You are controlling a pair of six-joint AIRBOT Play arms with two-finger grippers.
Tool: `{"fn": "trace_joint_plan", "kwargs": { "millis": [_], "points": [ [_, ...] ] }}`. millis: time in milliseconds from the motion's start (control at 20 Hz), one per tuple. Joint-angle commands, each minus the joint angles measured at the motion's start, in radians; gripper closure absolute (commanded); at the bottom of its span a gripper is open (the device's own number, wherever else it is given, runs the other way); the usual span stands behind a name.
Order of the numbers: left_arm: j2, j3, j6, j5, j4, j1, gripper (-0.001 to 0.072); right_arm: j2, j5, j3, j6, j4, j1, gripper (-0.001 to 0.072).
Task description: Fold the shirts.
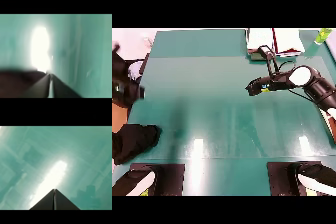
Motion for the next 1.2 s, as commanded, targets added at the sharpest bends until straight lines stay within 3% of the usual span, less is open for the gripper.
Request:
{"fn": "trace_joint_plan", "kwargs": {
  "millis": [0, 250, 450, 500, 550, 600, 800, 950, 1150],
  "points": [
    [0.049, -0.253, -0.016, -0.026, 0.055, 0.115, 0.0042, 0.0, 0.001, 0.0, 0.0, 0.0, 0.0, 0.0687],
    [0.048, -0.52, -0.065, 0.093, 0.123, 0.148, 0.0049, -0.001, 0.0, 0.0, 0.0, 0.0, 0.0, 0.0688],
    [0.049, -0.575, -0.115, 0.129, 0.122, 0.148, 0.0053, -0.001, -0.001, 0.0, 0.0, 0.0, 0.0, 0.0687],
    [0.049, -0.569, -0.121, 0.124, 0.121, 0.148, 0.0294, -0.001, -0.001, 0.0, 0.0, 0.0, 0.0, 0.0687],
    [0.049, -0.558, -0.116, 0.123, 0.118, 0.148, 0.062, -0.001, -0.002, 0.0, 0.0, 0.0, 0.0, 0.0688],
    [0.049, -0.537, -0.11, 0.115, 0.116, 0.148, 0.0663, 0.0, -0.003, 0.0, 0.0, 0.0, 0.0, 0.0687],
    [0.049, -0.278, -0.06, 0.048, 0.089, 0.097, 0.0681, 0.049, -0.021, 0.0, 0.0, 0.0, -0.001, 0.0687],
    [0.049, 0.027, -0.069, -0.001, 0.094, -0.081, 0.0682, 0.113, -0.021, 0.041, 0.001, 0.0, -0.001, 0.0687],
    [0.037, 0.335, -0.144, -0.005, 0.095, -0.335, 0.0683, 0.132, 0.034, 0.233, 0.036, 0.0, -0.02, 0.0688]
  ]
}}
